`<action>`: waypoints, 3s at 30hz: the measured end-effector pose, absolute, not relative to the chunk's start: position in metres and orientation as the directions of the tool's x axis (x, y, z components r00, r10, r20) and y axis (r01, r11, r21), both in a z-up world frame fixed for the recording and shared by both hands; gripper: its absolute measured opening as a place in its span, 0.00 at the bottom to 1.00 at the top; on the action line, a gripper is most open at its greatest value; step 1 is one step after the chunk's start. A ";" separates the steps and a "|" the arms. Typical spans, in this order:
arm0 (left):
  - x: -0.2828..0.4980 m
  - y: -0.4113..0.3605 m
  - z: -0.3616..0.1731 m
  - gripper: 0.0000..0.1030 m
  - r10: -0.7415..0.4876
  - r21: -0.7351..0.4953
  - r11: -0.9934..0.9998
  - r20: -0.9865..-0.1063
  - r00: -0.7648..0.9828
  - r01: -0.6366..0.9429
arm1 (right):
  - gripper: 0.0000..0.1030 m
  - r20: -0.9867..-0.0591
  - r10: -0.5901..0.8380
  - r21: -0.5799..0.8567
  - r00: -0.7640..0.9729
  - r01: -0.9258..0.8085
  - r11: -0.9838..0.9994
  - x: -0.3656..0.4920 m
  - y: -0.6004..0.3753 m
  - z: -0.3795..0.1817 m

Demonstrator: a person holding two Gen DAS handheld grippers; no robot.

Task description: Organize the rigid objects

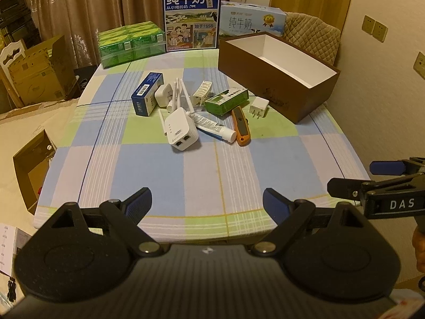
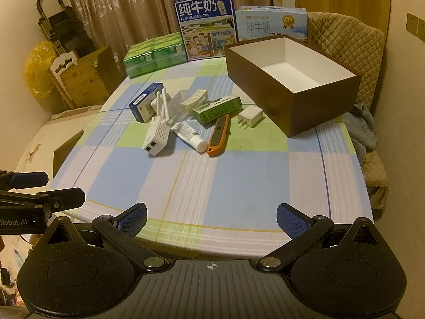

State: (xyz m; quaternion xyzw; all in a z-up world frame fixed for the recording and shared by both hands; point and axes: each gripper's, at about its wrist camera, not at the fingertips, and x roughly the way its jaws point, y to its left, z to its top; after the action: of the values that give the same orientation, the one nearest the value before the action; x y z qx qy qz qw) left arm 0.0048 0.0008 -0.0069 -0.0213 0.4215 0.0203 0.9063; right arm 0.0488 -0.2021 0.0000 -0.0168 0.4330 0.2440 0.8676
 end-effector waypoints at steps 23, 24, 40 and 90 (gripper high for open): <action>0.047 0.027 -0.042 0.86 0.040 -0.053 0.989 -0.810 0.585 -0.140 | 0.98 -0.752 0.428 0.245 0.501 -0.391 0.887 0.081 -0.233 -0.016; 0.053 0.031 -0.045 0.86 0.036 -0.054 0.989 -0.811 0.584 -0.136 | 0.98 -0.752 0.423 0.248 0.506 -0.377 0.893 0.085 -0.233 -0.017; 0.206 0.100 -0.112 0.84 -0.139 -0.208 0.976 -0.826 0.546 -0.067 | 0.98 -0.799 0.298 0.292 0.522 -0.097 0.951 0.168 -0.209 -0.046; 0.248 0.133 -0.082 0.50 -0.137 -0.180 0.984 -0.729 0.671 0.005 | 0.91 -0.847 0.292 0.292 0.444 -0.070 0.954 0.252 -0.156 -0.083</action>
State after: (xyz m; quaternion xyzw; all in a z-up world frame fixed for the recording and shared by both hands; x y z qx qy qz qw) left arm 0.2484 0.1331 -0.0823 -0.0816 0.4040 -0.0390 0.9103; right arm 0.2523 -0.1558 -0.0830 0.1077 0.5162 0.1072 0.8429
